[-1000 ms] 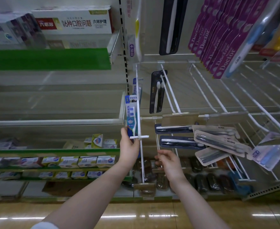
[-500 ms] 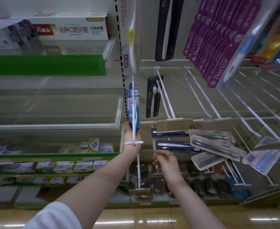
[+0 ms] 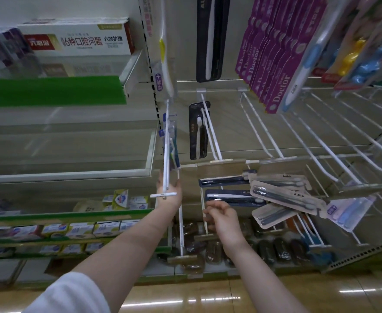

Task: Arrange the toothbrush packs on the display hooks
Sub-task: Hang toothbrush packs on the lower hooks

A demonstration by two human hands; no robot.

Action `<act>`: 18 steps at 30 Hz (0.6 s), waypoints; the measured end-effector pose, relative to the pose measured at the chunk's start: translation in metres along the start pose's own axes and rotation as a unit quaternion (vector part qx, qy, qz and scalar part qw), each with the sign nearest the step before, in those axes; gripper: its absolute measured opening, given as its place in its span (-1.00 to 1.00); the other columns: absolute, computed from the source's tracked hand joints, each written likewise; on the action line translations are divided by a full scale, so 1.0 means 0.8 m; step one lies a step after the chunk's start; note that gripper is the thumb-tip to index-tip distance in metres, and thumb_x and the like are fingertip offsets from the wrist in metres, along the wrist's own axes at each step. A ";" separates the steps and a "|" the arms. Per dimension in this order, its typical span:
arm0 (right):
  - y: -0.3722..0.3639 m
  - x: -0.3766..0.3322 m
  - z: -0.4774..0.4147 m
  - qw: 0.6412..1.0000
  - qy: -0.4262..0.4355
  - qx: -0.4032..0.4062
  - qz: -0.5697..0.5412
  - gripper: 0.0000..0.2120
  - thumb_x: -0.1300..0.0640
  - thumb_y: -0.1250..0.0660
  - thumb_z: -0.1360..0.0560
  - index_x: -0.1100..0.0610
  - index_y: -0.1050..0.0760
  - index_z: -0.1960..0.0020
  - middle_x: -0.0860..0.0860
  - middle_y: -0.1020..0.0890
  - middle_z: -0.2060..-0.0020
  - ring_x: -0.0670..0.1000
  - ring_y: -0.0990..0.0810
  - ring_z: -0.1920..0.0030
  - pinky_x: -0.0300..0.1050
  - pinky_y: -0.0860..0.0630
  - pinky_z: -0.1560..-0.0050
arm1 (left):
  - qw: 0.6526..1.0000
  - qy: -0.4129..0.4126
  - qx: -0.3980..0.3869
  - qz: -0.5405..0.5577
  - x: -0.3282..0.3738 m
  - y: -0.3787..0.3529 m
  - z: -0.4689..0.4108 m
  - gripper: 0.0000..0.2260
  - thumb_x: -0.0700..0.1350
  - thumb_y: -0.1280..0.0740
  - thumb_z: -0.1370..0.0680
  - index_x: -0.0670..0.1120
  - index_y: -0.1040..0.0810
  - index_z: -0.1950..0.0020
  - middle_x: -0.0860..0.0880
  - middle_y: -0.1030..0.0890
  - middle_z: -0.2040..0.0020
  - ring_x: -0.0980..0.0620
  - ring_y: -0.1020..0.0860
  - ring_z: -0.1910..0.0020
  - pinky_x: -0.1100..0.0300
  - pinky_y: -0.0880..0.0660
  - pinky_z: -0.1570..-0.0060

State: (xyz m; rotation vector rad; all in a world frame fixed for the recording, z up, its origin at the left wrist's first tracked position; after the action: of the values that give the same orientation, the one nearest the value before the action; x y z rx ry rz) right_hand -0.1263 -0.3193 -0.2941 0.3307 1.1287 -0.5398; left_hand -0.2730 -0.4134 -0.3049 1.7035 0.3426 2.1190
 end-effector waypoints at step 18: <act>0.069 0.022 0.033 0.999 0.001 0.030 -0.039 -0.87 0.30 -0.22 -0.55 0.20 -0.50 -0.06 0.02 -0.57 0.22 -0.08 -0.51 0.30 -0.38 -0.47 0.37 | 0.998 -0.012 -0.056 0.017 -0.033 -0.040 0.106 -0.60 -0.24 -0.25 -0.58 -0.23 -0.28 -0.40 -0.18 -0.48 -0.26 -0.09 -0.45 -0.26 0.28 -0.30 -0.11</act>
State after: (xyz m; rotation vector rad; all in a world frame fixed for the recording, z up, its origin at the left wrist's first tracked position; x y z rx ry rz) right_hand -0.0696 -0.2915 -0.3006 0.3396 1.1328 -0.6426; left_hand -0.1812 -0.4017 -0.3225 1.6805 0.1843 2.0987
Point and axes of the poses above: each hand's wrist, its own z-axis away from the middle knuckle, its own y-axis out of the back of the hand, x = y × z, the point moved 4 cm from there along -z, towards the middle knuckle
